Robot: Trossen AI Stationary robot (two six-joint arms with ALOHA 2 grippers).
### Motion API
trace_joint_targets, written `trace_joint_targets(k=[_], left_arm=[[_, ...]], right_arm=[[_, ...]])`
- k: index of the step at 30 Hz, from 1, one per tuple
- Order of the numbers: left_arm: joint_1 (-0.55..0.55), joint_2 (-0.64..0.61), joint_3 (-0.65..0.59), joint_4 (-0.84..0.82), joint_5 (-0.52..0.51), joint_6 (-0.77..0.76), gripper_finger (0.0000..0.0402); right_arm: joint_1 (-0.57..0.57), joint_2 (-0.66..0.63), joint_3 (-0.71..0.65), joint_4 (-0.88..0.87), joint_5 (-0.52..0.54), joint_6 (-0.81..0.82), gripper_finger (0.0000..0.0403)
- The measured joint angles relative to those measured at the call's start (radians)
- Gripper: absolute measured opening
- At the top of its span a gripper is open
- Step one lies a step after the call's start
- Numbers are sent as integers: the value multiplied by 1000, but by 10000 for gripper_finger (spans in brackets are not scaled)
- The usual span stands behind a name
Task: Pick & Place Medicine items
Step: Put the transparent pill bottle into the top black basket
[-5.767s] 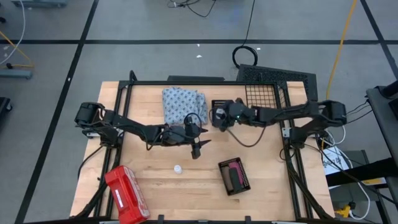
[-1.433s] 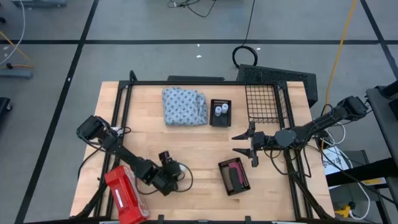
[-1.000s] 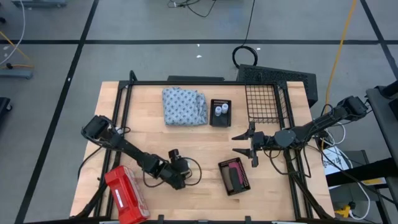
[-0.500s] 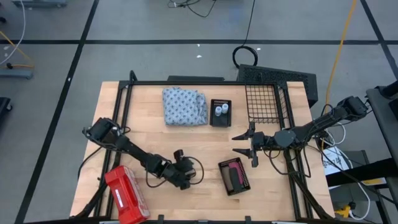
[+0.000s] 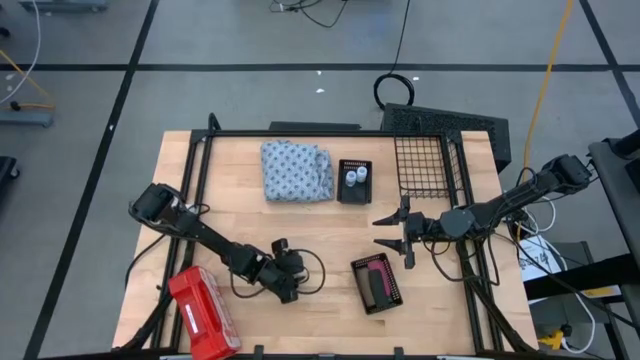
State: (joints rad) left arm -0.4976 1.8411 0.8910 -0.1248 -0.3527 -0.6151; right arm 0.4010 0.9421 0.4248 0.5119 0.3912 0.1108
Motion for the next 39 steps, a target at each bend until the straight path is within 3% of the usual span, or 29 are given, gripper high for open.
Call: trace_joint_targets(k=[8, 15, 22, 31, 34, 39], left_arm=[[-2, 0, 0, 48, -89, 21, 211], [0, -1, 0, 56, -76, 19, 168], [9, -1, 0, 99, -116, 53, 154], [133, -1, 74, 142, -117, 173, 151], [188, -2, 114, 151, -59, 216, 151], [241, -2, 164, 153, -13, 304, 150]], right_arm=[[0, 0, 0, -1, 0, 0, 203], [0, 0, 0, -1, 0, 0, 203], [0, 0, 0, -1, 0, 15, 203], [0, 13, 0, 7, 26, 40, 203], [0, 61, 0, 7, 83, 46, 203], [-28, 182, 52, 7, 82, 42, 203]])
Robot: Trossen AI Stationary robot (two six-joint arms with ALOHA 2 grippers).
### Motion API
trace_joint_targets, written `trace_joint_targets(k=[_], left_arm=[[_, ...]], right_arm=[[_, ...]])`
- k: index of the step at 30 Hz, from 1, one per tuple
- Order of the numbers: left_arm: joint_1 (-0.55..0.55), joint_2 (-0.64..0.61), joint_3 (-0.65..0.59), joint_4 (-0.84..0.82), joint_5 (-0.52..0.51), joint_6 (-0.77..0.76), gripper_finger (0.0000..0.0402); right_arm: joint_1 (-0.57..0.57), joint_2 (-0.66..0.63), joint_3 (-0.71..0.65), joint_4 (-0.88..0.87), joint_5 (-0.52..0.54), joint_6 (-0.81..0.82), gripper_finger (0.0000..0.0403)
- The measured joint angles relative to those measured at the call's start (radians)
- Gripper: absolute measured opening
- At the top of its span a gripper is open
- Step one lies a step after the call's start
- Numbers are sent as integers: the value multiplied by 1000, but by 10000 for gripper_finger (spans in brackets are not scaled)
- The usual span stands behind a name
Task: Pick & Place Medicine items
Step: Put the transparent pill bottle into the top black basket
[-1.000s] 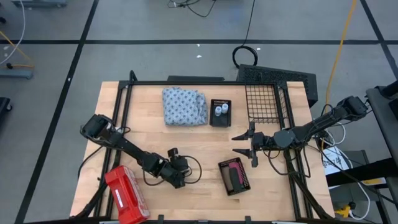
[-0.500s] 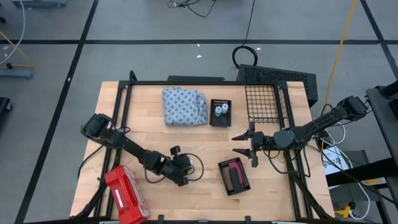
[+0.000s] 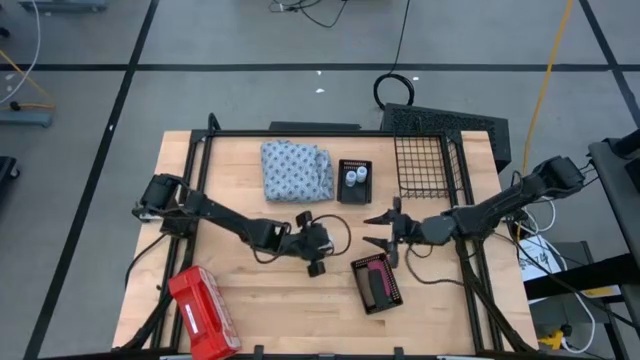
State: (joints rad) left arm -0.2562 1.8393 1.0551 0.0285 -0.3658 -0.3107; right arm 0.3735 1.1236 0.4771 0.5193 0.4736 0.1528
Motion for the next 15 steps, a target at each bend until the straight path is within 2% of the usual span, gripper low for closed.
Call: trace_joint_targets(k=[7, 15], left_arm=[[21, 0, 32, 45, 11, 87, 150], [19, 0, 33, 59, 34, 100, 150]], right_arm=[[-38, 181, 96, -2, -13, -32, 203], [-82, 346, 195, 26, -123, -42, 203]])
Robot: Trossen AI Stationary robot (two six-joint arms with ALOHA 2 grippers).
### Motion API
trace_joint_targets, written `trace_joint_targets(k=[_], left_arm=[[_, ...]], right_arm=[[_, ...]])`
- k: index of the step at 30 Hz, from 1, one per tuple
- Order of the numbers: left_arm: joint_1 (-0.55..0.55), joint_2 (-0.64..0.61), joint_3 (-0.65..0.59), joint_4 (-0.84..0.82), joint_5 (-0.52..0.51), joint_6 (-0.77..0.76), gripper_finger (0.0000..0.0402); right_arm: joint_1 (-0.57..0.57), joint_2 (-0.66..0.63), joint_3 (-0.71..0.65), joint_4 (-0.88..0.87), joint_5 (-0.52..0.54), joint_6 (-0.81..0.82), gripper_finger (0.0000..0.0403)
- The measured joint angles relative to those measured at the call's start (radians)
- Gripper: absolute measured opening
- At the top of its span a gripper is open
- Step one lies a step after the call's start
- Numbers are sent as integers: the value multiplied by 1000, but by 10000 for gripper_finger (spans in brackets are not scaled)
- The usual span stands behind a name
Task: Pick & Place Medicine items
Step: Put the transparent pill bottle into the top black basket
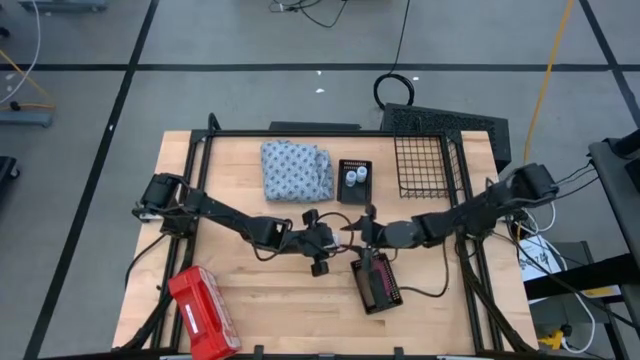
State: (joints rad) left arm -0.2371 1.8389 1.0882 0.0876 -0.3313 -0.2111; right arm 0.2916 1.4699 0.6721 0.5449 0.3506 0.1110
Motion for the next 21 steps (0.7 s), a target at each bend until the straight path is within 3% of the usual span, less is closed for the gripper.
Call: trace_joint_targets(k=[10, 15, 21], left_arm=[[0, 0, 0, -3, 0, 2, 150], [0, 0, 0, -1, 0, 7, 150], [0, 0, 0, 1, 0, 7, 150]], right_arm=[[-32, 70, 19, 75, -91, 19, 247], [-31, 70, 19, 80, -89, 10, 262], [-33, 70, 19, 80, -38, 7, 253]])
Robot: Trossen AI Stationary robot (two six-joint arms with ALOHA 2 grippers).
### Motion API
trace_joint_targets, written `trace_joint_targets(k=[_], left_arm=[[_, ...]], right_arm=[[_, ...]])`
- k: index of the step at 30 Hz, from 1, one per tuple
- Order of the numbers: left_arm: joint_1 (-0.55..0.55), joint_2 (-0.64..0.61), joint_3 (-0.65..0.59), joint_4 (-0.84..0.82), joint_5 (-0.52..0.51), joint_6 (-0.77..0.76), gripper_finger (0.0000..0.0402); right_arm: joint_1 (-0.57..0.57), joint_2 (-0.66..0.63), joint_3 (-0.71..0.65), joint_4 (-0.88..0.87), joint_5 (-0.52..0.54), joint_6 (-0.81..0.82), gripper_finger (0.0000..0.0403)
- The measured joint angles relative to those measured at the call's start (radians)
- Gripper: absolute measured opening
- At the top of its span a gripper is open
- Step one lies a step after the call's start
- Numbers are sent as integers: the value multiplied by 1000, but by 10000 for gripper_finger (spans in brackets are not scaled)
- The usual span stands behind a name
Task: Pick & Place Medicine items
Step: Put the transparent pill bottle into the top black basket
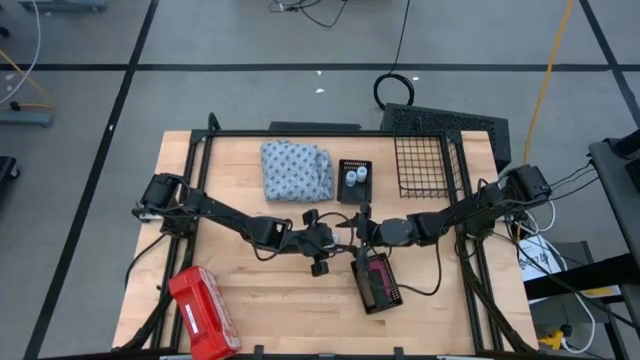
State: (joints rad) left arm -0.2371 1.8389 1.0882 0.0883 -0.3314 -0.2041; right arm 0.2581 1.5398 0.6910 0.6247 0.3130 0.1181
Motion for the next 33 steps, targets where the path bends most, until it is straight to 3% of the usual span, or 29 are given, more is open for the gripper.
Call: trace_joint_targets(k=[25, 33], left_arm=[[2, -2, -2, -12, 0, -12, 150], [3, -2, -1, -20, -3, -11, 150]], right_arm=[[-21, 71, 41, 13, -2, -26, 242], [-22, 61, 41, -23, -5, -23, 187]])
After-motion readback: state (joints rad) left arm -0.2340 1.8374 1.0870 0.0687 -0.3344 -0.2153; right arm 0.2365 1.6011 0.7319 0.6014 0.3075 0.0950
